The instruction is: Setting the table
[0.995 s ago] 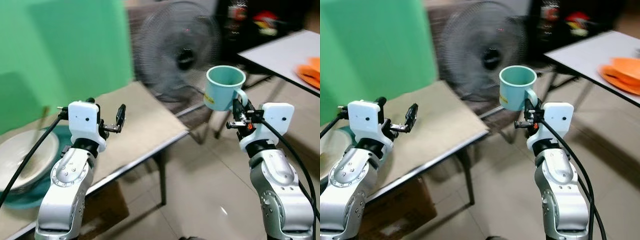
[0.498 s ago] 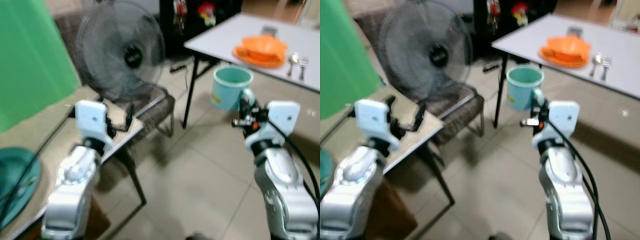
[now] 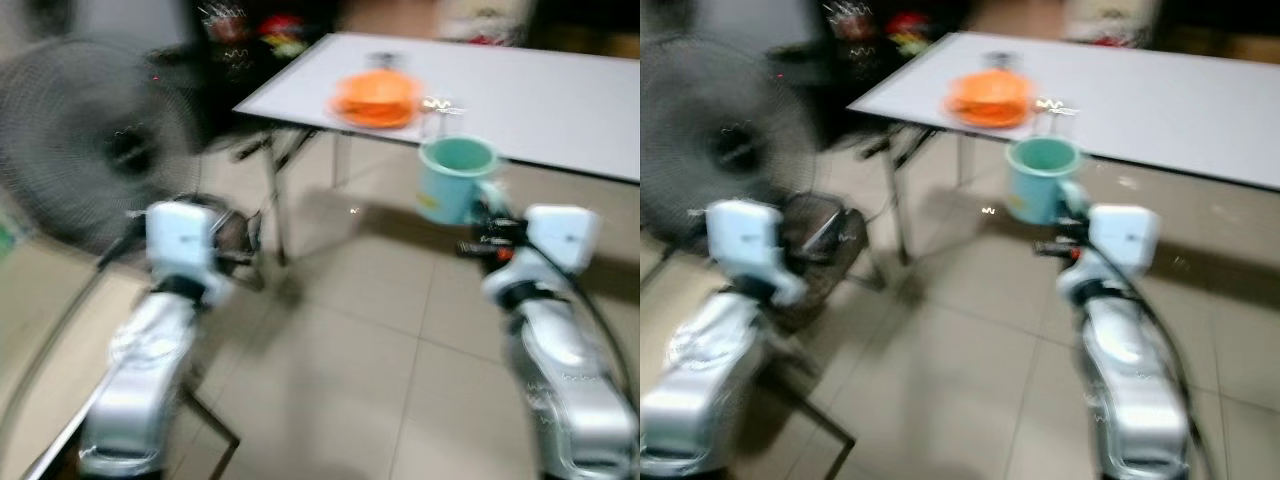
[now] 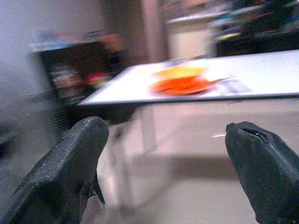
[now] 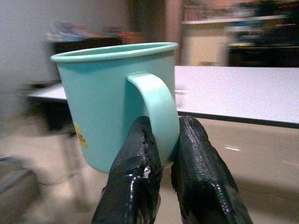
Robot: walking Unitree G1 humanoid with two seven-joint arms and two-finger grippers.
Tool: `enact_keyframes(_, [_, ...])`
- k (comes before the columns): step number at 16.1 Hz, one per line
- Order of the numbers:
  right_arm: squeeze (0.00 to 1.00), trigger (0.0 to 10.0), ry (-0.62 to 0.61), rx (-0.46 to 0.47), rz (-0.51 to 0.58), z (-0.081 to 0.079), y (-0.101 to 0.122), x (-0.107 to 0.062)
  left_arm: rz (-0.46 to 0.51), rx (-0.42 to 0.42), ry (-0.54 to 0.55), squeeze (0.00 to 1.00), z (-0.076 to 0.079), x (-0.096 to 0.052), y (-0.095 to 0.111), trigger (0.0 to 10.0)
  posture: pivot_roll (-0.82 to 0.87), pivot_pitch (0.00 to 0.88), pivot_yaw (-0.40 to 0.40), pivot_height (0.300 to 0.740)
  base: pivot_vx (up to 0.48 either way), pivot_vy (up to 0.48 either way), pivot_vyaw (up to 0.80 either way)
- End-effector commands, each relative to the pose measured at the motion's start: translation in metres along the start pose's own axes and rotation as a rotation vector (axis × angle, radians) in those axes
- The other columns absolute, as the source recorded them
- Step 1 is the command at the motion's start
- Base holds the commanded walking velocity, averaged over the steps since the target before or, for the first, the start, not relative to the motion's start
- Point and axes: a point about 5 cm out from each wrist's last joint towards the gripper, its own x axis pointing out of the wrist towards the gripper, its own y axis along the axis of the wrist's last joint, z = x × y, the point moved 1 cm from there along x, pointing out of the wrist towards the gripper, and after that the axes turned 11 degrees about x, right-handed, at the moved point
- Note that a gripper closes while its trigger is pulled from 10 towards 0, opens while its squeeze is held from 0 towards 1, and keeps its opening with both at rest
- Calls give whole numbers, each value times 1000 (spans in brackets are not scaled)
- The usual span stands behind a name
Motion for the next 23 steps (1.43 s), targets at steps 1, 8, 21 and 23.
enact_keyframes(1, [0,10000,50,26,25,-14,5,1,-25,14,30,0,-10,-5,-6,10000,72,0,67,740,326,0,-800])
enact_keyframes(8, [0,10000,58,36,34,-17,9,4,-16,6,25,0,-9,-2,-4,10000,56,0,73,740,349,0,-774])
enact_keyframes(21, [0,10000,51,-52,5,-8,0,16,2,-1,45,0,-8,9,-7,10000,36,0,58,740,358,0,-48])
enact_keyframes(23, [0,10000,144,-37,-46,-11,-12,14,1,2,43,0,-8,7,-9,10000,45,0,61,740,366,0,0])
